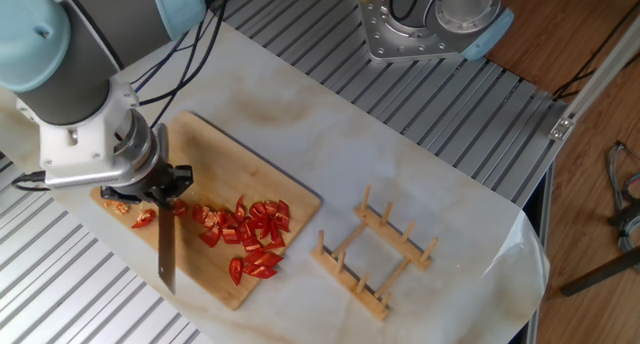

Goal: Chop the chili peppers

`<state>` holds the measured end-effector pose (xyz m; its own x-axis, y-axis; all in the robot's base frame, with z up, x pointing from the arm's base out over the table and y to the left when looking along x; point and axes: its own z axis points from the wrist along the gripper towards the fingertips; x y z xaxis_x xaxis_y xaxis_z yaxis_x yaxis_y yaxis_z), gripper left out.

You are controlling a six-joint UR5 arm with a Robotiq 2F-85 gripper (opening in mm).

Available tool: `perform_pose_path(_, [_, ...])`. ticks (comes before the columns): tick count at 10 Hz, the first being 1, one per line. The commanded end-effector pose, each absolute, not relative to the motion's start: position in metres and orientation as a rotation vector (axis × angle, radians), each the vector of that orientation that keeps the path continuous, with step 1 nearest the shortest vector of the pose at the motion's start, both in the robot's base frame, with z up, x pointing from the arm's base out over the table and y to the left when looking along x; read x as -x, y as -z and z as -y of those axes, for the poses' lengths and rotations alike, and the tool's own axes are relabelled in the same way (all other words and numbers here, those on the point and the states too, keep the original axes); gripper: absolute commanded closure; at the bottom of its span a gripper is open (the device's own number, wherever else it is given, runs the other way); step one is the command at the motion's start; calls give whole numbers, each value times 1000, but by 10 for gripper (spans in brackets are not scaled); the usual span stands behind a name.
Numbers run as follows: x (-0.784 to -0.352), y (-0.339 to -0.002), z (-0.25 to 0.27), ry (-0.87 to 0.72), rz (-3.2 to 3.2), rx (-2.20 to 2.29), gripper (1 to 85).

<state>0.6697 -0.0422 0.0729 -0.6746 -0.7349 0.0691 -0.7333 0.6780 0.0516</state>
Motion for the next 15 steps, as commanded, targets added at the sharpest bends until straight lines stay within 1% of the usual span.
perform_pose_path(1, [-667, -77, 27, 103, 2823, -1185, 843])
perform_pose_path(6, [-668, -74, 3, 102, 2836, -1119, 843])
perform_pose_path(9, [-665, -82, -15, 141, 2846, -1071, 843])
perform_pose_path(12, [-662, -83, -28, 175, 2860, -1004, 843])
perform_pose_path(13, [-661, -84, -26, 166, 2861, -992, 843])
perform_pose_path(15, [-676, -94, -16, 61, 2953, -883, 843])
